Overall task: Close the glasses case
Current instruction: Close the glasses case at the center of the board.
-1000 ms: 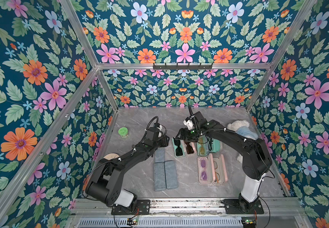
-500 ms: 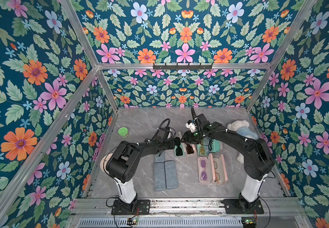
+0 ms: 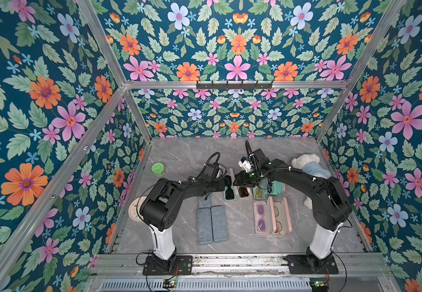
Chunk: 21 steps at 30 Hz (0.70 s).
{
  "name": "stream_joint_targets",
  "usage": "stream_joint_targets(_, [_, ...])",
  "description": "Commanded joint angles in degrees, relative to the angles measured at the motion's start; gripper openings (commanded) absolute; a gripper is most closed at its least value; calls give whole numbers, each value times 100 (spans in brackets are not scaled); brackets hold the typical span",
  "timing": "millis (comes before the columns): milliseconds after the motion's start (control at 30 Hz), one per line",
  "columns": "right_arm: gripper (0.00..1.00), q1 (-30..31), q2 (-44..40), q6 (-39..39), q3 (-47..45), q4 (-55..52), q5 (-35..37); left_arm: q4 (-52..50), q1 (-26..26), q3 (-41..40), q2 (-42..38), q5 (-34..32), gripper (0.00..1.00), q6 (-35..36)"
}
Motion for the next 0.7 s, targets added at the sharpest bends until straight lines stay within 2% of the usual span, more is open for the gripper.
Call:
stream_joint_targets(0, [43,2,-10,-54,-20,188,-98,-167,-2,-23,-17,-120,16,104])
stream_joint_targets(233, [33,5,53,-36,-69,264,-151,-159,0,-35,-1,-120,11,117])
stream_joint_targets(667, [32,8,52,-20,-180,357,-160,-117,0,-96,-62,-111,8,126])
